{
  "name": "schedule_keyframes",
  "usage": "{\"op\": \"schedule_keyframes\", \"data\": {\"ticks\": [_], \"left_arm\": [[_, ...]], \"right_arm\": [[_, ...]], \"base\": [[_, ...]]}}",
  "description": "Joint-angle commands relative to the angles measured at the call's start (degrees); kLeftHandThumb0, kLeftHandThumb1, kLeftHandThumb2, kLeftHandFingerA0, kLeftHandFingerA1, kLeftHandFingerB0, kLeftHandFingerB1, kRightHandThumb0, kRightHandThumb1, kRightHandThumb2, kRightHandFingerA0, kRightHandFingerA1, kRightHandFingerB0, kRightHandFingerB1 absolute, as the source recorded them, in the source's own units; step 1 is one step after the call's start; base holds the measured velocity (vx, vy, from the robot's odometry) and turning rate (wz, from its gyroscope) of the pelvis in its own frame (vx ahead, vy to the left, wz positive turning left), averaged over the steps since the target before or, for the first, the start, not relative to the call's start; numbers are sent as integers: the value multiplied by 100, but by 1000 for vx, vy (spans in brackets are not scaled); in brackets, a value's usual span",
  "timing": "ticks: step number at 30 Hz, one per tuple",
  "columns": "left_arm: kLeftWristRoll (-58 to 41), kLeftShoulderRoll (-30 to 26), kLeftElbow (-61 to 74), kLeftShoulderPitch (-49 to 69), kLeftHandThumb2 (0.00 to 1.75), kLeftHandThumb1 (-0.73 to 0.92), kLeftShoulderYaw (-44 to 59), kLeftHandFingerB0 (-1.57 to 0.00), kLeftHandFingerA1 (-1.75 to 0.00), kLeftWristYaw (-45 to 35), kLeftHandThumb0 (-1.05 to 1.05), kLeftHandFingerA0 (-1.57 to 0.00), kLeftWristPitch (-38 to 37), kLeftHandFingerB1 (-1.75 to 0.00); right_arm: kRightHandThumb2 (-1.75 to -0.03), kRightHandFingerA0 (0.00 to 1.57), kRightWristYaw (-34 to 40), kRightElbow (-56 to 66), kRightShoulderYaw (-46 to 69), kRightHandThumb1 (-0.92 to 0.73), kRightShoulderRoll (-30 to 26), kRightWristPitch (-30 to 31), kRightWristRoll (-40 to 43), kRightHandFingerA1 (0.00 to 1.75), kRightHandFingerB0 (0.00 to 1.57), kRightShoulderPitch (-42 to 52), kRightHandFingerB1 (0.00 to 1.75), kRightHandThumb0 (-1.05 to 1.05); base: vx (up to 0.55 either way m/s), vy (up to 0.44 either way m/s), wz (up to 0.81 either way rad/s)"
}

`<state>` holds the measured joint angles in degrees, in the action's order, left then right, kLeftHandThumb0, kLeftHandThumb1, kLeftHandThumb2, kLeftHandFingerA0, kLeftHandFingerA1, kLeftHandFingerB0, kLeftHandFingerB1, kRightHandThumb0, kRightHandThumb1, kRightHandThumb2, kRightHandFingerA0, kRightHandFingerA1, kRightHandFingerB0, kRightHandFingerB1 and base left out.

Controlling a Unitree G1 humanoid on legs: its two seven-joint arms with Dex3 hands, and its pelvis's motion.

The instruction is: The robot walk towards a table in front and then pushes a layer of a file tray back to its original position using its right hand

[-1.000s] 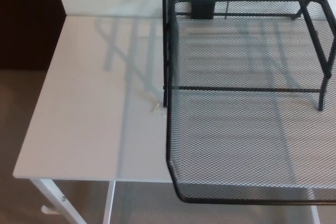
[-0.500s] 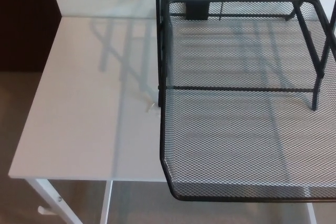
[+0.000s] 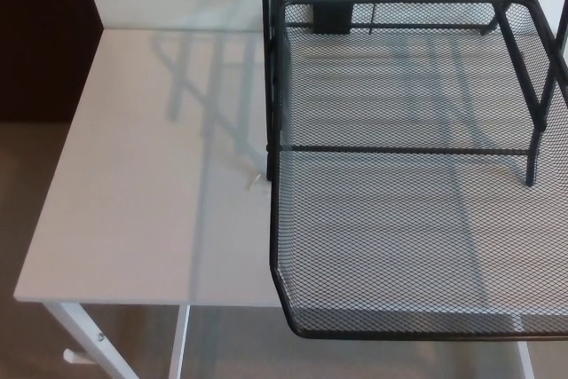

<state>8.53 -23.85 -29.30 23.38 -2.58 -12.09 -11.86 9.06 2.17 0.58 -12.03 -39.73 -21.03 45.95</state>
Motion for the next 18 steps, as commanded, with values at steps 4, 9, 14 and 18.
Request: {"op": "schedule_keyframes", "data": {"ticks": [4,9,14,18], "left_arm": [[-123,-164,107,-129,60,67,172,-40,-50,-147,-24,-59,149,-41],[-141,-132,95,-293,59,66,217,-41,-53,-84,-23,-64,260,-42],[-94,-186,97,-367,59,67,196,-40,-52,-102,-24,-62,251,-42],[-78,-199,173,-434,59,67,201,-40,-53,-95,-24,-64,318,-42]], "right_arm": [[-55,90,635,1474,734,-49,990,-3448,-527,47,74,453,43,-37],[-55,92,528,1645,717,-48,1234,-3734,-346,48,76,253,44,-38],[-55,96,458,1795,663,-47,1522,-4070,-146,49,80,121,46,-36],[-55,98,392,2122,633,-49,1654,-4132,-19,49,80,-7,46,-34]], "base": [[0,0,0],[0,0,0],[0,0,0],[0,0,0]]}}
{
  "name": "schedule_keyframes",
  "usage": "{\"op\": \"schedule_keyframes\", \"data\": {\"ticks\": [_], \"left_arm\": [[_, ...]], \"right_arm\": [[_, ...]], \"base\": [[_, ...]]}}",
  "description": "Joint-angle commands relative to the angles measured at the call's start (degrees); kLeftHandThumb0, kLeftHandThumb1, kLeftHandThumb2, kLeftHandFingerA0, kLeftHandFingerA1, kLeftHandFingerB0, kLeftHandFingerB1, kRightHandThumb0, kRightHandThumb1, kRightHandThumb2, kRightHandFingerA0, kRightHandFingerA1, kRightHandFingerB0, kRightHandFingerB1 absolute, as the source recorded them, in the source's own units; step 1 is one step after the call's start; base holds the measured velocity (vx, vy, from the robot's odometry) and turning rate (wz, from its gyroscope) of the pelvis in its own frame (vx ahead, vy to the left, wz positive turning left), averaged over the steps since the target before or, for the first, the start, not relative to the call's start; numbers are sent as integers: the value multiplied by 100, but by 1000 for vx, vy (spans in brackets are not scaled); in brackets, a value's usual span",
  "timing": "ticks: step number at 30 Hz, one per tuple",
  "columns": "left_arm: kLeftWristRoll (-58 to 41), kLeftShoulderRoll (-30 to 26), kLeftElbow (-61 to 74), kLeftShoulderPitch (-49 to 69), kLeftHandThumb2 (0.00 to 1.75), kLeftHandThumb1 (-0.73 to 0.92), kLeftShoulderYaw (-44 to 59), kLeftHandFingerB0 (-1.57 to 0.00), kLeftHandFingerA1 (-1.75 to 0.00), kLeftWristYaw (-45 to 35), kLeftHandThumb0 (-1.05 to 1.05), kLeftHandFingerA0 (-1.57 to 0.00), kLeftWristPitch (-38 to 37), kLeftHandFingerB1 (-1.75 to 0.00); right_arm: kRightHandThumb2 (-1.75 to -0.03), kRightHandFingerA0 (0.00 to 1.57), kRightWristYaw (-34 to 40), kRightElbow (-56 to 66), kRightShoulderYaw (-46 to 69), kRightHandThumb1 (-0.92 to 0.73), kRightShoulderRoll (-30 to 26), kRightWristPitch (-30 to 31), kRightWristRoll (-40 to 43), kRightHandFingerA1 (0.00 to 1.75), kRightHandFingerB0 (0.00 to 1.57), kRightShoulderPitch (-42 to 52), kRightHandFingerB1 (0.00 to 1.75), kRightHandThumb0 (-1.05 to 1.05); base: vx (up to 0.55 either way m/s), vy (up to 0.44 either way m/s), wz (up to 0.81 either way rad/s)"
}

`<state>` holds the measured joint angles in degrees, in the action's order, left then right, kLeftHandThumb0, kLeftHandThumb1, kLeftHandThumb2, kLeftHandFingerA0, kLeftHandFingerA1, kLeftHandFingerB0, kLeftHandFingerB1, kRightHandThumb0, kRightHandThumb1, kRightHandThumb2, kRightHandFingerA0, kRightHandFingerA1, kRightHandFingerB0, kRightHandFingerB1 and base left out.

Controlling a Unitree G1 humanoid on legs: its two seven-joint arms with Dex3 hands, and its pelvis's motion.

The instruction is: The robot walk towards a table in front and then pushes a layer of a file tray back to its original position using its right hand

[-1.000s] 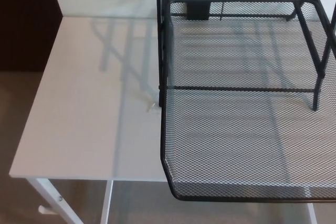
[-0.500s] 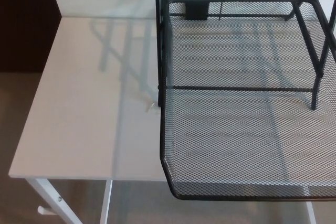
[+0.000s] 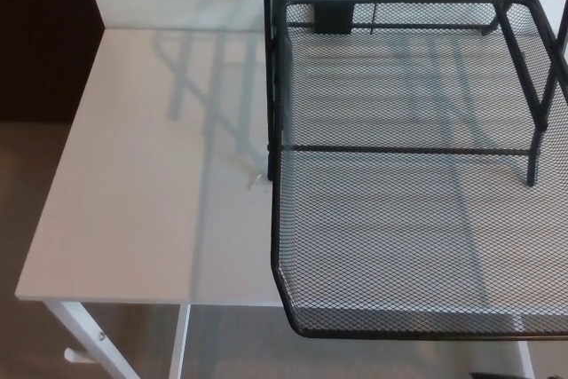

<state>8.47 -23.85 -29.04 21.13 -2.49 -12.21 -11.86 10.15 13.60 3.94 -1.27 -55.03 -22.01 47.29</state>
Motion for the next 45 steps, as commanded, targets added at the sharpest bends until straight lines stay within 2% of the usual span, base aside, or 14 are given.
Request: {"op": "schedule_keyframes", "data": {"ticks": [1,4,6,9,14,15,16,17,18,19,20,22,28,45], "left_arm": [[-72,-199,135,-237,59,67,195,-40,-53,-83,-24,-64,312,-42],[-110,-188,106,-306,60,67,228,-40,-53,-98,-24,-62,311,-42],[-76,-196,158,-320,59,67,219,-40,-52,-98,-25,-60,368,-42],[-96,-192,157,-351,60,67,246,-39,-52,-134,-25,-60,385,-42],[-128,-187,277,-429,59,66,288,-40,-53,-195,-25,-61,516,-42],[-134,-205,366,-411,60,68,300,-39,-51,-226,-25,-61,580,-41],[-133,-202,396,-415,60,68,305,-39,-51,-233,-25,-61,608,-41],[-130,-209,424,-417,60,68,309,-40,-49,-242,-25,-59,644,-41],[-126,-219,463,-419,60,68,314,-40,-49,-254,-25,-59,695,-41],[-110,-226,474,-430,60,67,315,-40,-51,-239,-25,-61,689,-41],[-103,-228,482,-435,60,67,316,-40,-51,-233,-25,-61,690,-41],[-86,-227,434,-493,59,67,309,-41,-51,-224,-25,-63,706,-41],[-48,-248,540,-540,60,67,309,-39,-49,-217,-25,-61,805,-40],[-60,-297,463,-650,59,67,309,-41,-49,-291,-26,-59,836,-41]], "right_arm": [[-55,98,273,1031,296,-49,602,-2593,93,49,80,-190,46,-34],[-55,96,232,1237,188,-47,598,-2480,156,49,80,-414,46,-36],[-55,86,215,1376,304,-47,851,-2403,-70,46,79,-659,45,-42],[-55,84,148,1499,397,-47,1094,-2328,-279,45,80,-724,45,-44],[-58,63,-198,1783,848,-46,1097,-1615,-1182,41,58,-983,39,-55],[-76,36,-492,1926,786,-45,907,-1084,-1389,45,34,-944,43,-58],[-76,36,-524,1948,787,-45,889,-1018,-1418,45,34,-956,43,-58],[-90,1,-621,1993,842,-34,840,-821,-1590,48,1,-1064,45,-31],[-90,1,-770,2059,924,-34,770,-529,-1845,48,1,-1225,45,-31],[-74,6,-809,2056,959,-47,752,-403,-1989,24,11,-1340,36,-65],[-74,6,-826,2057,974,-47,745,-345,-2053,24,11,-1391,36,-65],[-79,0,-985,2107,1080,-48,758,85,-2499,0,3,-1582,15,-72],[-76,0,-1334,2058,1104,-46,732,867,-3234,0,0,-1885,0,-74],[-82,0,-2156,2161,598,-54,362,2005,-3931,0,0,-1489,0,-90]], "base": [[0,0,0],[0,0,0],[0,0,0],[0,0,0],[0,0,0],[0,0,0],[0,0,0],[0,0,0],[0,0,0],[0,0,0],[0,0,0],[0,0,0],[0,0,0],[0,0,0]]}}
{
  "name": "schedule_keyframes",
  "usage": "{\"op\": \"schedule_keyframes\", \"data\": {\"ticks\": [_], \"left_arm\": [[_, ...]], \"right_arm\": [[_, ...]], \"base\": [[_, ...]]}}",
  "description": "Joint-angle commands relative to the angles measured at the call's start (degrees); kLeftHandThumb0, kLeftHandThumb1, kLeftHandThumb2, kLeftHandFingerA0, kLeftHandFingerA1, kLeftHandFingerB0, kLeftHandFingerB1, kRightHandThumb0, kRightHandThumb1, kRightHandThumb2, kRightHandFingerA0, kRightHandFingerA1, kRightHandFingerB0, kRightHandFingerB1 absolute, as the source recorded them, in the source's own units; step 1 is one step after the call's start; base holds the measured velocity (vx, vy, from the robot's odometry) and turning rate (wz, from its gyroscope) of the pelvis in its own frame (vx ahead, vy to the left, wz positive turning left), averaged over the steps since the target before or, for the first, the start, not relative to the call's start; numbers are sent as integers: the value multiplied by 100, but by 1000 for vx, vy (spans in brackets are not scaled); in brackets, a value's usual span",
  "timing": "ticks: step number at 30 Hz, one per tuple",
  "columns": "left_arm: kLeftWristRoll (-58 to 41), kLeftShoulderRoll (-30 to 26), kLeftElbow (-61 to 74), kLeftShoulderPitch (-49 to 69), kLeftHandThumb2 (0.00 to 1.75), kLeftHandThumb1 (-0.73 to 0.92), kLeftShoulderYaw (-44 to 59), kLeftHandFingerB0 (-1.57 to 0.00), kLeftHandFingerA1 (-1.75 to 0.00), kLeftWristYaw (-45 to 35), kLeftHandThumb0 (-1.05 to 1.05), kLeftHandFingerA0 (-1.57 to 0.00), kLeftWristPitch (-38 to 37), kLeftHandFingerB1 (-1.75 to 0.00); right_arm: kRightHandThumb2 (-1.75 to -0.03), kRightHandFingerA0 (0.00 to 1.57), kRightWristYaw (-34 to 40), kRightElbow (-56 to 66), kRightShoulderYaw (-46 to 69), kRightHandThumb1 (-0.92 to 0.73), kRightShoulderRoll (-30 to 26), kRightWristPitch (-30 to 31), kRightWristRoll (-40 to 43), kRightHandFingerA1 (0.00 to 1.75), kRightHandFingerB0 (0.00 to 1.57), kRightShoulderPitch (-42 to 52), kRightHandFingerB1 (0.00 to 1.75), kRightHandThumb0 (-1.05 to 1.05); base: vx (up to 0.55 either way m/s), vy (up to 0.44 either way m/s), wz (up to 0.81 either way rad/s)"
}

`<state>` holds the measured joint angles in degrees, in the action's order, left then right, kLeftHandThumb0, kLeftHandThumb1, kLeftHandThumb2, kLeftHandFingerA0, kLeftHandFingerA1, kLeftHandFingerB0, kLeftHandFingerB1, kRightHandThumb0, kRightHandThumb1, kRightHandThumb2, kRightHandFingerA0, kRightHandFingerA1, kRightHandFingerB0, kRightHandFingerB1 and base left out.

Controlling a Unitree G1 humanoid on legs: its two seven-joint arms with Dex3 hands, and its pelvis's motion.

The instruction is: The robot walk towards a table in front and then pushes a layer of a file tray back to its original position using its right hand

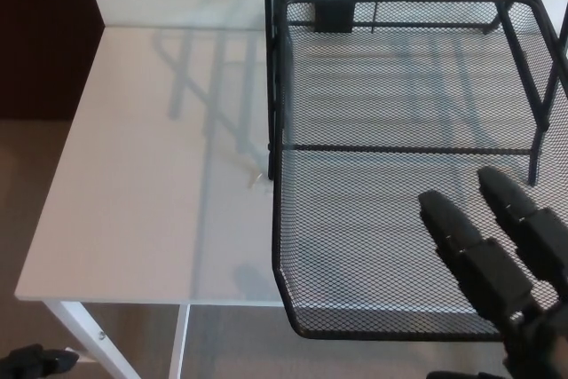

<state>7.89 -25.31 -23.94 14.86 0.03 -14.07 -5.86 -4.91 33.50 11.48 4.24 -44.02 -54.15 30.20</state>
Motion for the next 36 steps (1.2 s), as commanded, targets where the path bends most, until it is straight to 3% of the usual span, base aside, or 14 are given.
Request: {"op": "schedule_keyframes", "data": {"ticks": [1,6,24,28,36], "left_arm": [[15,-161,-49,-17,59,67,49,-40,-48,-105,-27,-60,237,-41],[59,-180,-89,-24,59,67,17,-41,-49,-76,-26,-60,173,-41],[36,-186,144,36,60,67,21,-40,-49,-125,-25,-62,323,-41],[84,-218,90,-3,60,68,-5,-40,-49,-115,-26,-60,259,-41],[78,-238,175,-11,60,67,-13,-40,-49,-139,-27,-60,264,-41]], "right_arm": [[-82,0,-662,189,-194,-53,-216,948,-712,0,0,262,0,-89],[-83,0,-852,359,-393,-54,-410,1217,-691,0,0,410,0,-91],[-85,0,514,161,-1111,-55,-560,1823,-1450,0,0,-135,0,-90],[-79,0,838,46,-1379,-49,-538,1971,-1683,0,0,-313,0,-82],[-85,0,1084,-716,-1835,-51,-687,2636,-2243,0,0,-871,0,-84]], "base": [[0,0,0],[0,0,0],[0,0,0],[0,0,0],[0,0,0]]}}
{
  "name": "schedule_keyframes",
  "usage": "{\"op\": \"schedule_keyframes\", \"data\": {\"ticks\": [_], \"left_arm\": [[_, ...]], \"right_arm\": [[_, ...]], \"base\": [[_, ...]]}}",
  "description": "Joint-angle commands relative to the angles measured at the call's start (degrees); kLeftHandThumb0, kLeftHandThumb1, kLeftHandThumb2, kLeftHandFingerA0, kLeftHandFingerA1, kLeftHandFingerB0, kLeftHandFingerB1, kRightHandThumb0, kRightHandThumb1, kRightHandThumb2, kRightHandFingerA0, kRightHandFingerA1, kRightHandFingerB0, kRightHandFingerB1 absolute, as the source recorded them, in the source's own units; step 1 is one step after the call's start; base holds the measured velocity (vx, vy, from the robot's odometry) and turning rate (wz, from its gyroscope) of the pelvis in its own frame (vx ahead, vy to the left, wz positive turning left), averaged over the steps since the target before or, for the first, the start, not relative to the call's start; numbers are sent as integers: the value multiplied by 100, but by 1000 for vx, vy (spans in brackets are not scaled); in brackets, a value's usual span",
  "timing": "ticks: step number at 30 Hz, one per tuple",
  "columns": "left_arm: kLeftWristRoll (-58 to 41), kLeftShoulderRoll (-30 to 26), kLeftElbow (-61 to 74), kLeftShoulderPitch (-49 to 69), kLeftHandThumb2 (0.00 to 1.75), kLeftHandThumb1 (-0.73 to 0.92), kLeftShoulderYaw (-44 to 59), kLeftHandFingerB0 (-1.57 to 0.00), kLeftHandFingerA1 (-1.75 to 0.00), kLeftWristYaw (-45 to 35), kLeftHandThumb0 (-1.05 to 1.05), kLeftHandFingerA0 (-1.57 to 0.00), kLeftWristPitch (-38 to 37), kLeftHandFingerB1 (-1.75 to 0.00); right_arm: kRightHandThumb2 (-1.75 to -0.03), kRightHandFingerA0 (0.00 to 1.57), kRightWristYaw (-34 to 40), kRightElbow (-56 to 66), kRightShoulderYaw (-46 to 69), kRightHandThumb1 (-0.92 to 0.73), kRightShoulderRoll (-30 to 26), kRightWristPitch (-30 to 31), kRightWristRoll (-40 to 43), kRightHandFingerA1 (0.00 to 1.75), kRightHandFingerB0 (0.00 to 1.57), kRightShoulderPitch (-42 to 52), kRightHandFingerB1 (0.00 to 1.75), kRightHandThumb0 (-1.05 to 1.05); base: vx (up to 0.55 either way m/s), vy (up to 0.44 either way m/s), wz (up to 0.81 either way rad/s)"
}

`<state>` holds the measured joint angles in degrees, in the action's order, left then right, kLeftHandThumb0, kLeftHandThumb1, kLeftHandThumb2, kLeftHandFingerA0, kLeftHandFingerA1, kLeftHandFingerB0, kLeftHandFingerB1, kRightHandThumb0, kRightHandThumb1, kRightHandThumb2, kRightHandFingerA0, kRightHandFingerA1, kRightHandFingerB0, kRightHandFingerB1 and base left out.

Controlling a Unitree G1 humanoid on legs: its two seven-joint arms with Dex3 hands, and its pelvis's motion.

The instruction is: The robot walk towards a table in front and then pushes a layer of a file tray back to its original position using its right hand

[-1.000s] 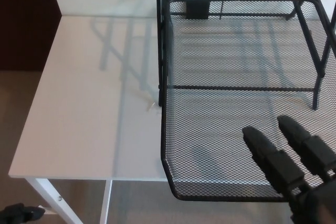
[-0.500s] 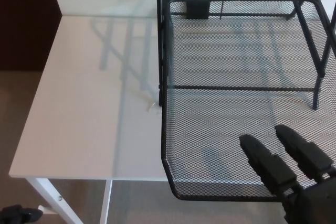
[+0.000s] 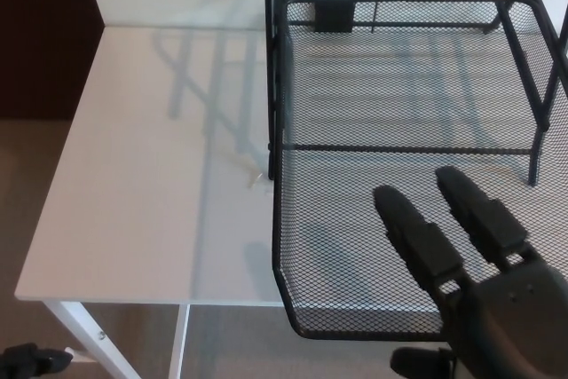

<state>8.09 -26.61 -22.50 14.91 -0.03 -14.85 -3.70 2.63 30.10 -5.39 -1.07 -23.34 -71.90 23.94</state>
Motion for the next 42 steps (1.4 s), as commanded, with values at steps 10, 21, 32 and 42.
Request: {"op": "schedule_keyframes", "data": {"ticks": [10,21,32,42], "left_arm": [[4,-143,-25,-125,60,67,5,-41,-50,-171,-27,-62,-22,-41],[34,-147,-95,-175,58,67,-18,-42,-52,-139,-26,-65,-31,-41],[100,-184,59,-122,59,67,-76,-41,-49,-156,-28,-64,77,-40],[82,-179,-14,-197,59,67,-78,-41,-50,-156,-27,-63,10,-41]], "right_arm": [[-57,0,-155,-1125,-346,-57,-431,1385,-424,0,0,-765,0,-80],[-59,0,110,-593,-619,-62,-747,1523,-313,0,0,-883,0,-80],[-86,0,-76,-397,-873,-53,-730,1719,-228,0,0,-1347,0,-84],[-88,0,-206,-1225,-997,-54,-771,2159,-309,0,0,-1985,0,-86]], "base": [[0,0,0],[0,0,0],[0,0,0],[0,0,0]]}}
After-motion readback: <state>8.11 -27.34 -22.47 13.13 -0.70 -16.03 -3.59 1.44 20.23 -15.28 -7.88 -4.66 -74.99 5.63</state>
